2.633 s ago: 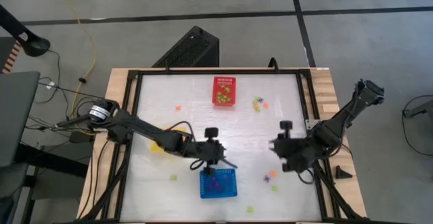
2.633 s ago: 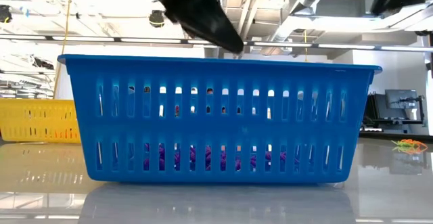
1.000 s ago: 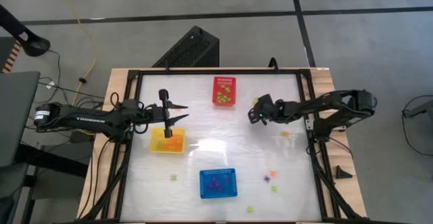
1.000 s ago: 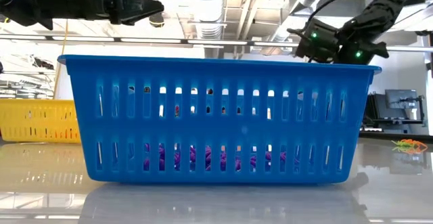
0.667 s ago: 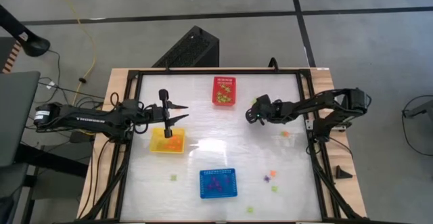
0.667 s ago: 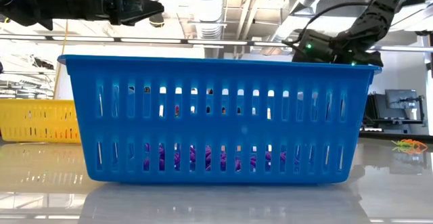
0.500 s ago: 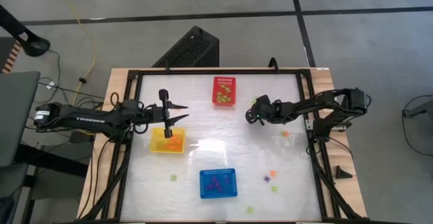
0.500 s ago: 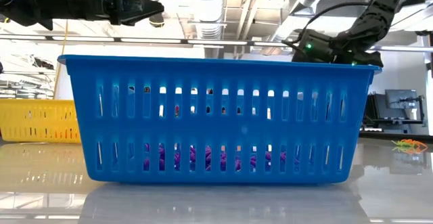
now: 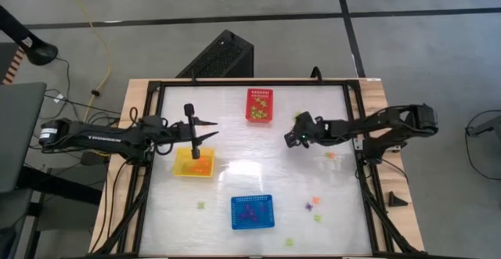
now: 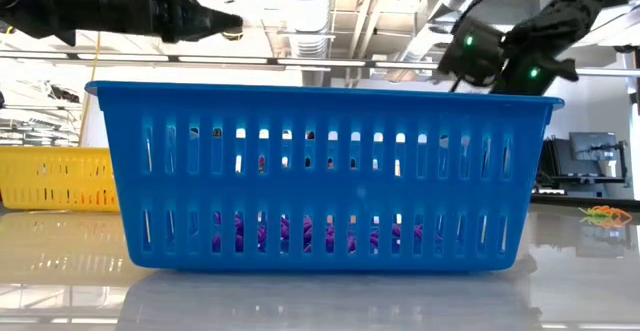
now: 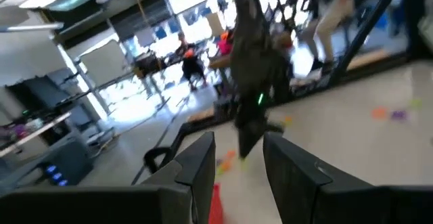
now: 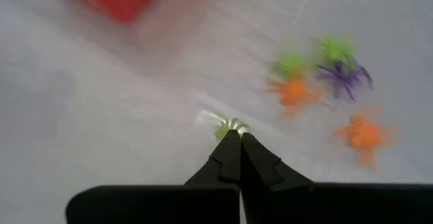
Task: Sort Halloween decoration
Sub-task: Put the green spider toy into the red basket
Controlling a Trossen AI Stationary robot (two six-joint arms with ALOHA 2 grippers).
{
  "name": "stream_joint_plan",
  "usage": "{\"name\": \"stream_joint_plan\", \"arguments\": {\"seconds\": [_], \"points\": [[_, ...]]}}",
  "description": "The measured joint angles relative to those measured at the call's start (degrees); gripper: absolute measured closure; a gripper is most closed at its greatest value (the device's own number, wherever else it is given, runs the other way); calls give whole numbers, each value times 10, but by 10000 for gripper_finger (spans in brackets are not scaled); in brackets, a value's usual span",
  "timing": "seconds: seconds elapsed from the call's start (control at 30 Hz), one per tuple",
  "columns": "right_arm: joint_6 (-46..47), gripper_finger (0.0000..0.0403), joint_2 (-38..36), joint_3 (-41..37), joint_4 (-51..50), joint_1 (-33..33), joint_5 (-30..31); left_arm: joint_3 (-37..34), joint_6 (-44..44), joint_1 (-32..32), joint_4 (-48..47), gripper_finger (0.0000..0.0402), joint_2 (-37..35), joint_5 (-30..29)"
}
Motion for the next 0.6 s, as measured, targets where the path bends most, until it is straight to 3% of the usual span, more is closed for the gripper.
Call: {"name": "stream_joint_plan", "arguments": {"seconds": [0.2, 0.33, 0.6], "points": [[-46, 378, -37, 1, 114, 49, 4, 0, 22, 0, -68, 285, -26, -86], [-102, 382, -37, 17, 204, 67, 4, 0, 16, 0, -86, 285, -47, -96], [-106, 345, -34, 66, 71, 58, -1, 0, 1, 0, -103, 285, -66, -91]]}}
